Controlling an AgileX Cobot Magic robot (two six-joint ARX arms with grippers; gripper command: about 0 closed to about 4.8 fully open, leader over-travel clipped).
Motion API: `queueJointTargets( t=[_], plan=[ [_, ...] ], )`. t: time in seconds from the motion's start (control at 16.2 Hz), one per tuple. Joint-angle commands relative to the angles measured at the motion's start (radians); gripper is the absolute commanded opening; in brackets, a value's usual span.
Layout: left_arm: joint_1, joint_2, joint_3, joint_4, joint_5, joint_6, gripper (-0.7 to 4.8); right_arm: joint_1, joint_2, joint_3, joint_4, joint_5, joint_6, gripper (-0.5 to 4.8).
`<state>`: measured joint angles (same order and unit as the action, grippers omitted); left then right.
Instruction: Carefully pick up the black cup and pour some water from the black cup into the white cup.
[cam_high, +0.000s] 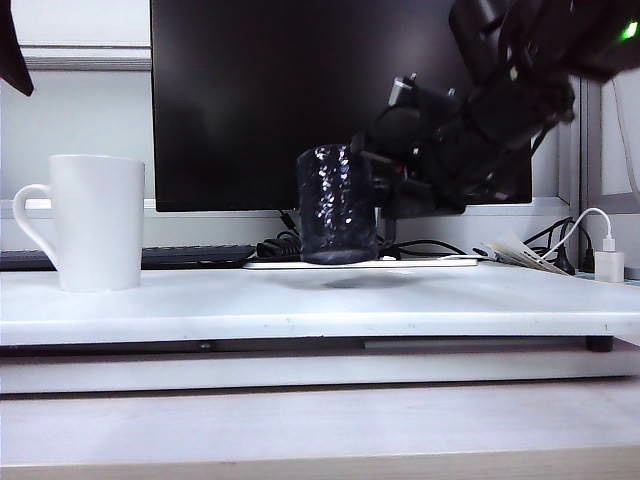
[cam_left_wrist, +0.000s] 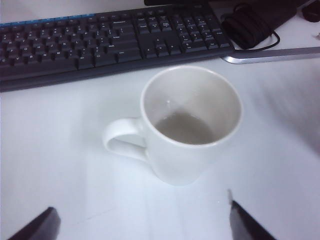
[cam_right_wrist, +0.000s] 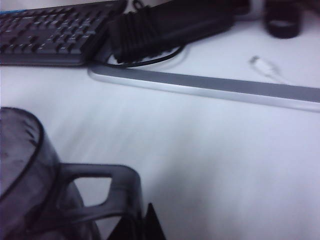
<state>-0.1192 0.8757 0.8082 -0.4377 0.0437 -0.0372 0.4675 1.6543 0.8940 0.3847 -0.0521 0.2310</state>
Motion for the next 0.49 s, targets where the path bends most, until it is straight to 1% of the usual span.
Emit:
queueJointTargets(
  t=[0.06,0.25,0.49],
  plan=[
    [0.001,-0.001,0.001,0.013,0.002,0.035,4.79,-0.015,0.051,0.009,0.088,-0.045,0.032,-0.06],
    [0.001,-0.001,0.001,0.014,0.001,0.042,4.79,-0.03,0.08,0.008,0.057,-0.043,0.012,-0.06],
    [0.001,-0.001,0.001,0.018,0.001,0.049,4.79,-0.045,0.087,0.009,0.101,-0.029,-0.035,-0.06]
  ],
)
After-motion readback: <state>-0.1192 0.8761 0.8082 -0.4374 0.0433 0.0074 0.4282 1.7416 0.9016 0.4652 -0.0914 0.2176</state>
